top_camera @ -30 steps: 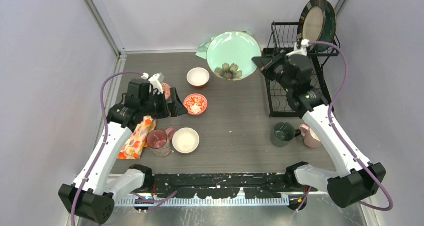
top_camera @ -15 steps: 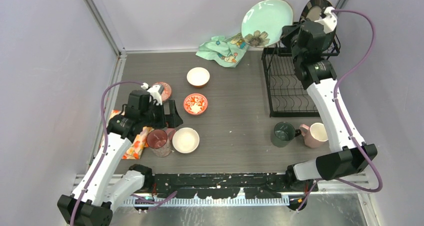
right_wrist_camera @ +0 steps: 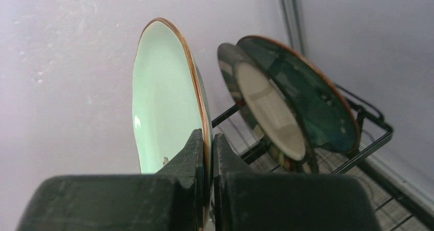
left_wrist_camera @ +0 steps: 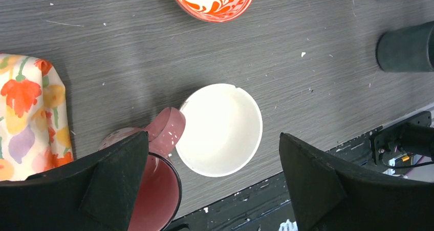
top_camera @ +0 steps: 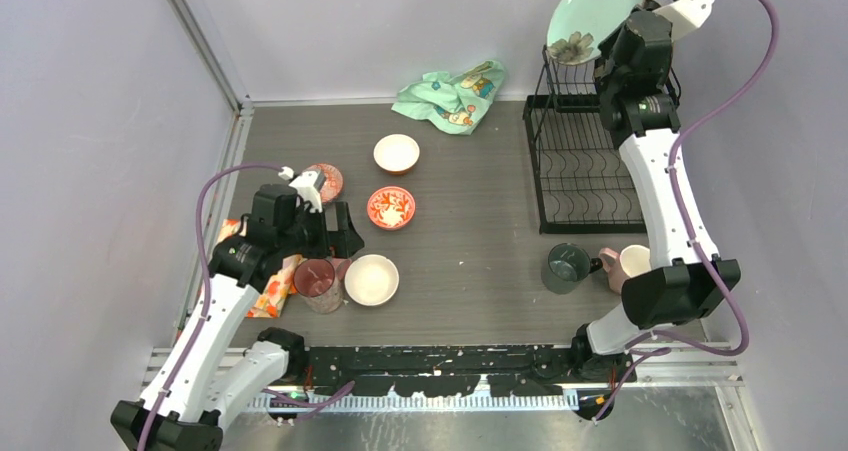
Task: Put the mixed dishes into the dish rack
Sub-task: Insert the plate into the dish rack.
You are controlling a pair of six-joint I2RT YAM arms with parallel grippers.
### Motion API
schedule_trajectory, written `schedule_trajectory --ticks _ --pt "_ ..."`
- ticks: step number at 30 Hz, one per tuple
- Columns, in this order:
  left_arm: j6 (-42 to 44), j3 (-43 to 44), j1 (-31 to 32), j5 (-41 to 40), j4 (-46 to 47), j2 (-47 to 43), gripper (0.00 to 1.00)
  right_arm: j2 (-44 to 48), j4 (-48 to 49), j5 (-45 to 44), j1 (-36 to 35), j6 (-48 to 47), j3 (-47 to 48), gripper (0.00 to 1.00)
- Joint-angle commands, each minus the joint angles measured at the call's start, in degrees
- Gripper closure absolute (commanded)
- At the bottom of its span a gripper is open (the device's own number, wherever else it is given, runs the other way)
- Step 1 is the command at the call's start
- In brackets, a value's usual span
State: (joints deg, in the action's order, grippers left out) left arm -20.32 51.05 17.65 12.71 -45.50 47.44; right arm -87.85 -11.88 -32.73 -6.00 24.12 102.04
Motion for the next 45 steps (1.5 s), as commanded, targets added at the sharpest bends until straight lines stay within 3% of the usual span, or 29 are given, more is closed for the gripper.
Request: schedule_trajectory --ticks 1,9,21,31,45 --pt "1.0 -0.4 0.5 -1.0 2.4 -1.2 0.0 -0.3 15.8 -2.2 1.9 -8.3 5.6 0.99" --pt "0.9 -0.5 0.6 -0.9 2.3 -1.3 0.0 -3.4 27.0 0.3 2.5 -23.2 3.0 0.99" --pt "1.0 -0.7 1.2 -0.7 2.2 -2.6 0.0 -6.6 32.5 9.4 2.4 -44.9 0.8 0.99" --pt "1.1 -0.6 1.3 -1.0 2.2 -2.8 0.0 -8.0 33.1 15.3 2.5 -48.9 -2.6 0.99" --pt "1.2 -0.7 1.3 -1.3 2.3 -2.7 0.0 -9.3 32.6 10.8 2.4 -50.3 -4.2 1.0"
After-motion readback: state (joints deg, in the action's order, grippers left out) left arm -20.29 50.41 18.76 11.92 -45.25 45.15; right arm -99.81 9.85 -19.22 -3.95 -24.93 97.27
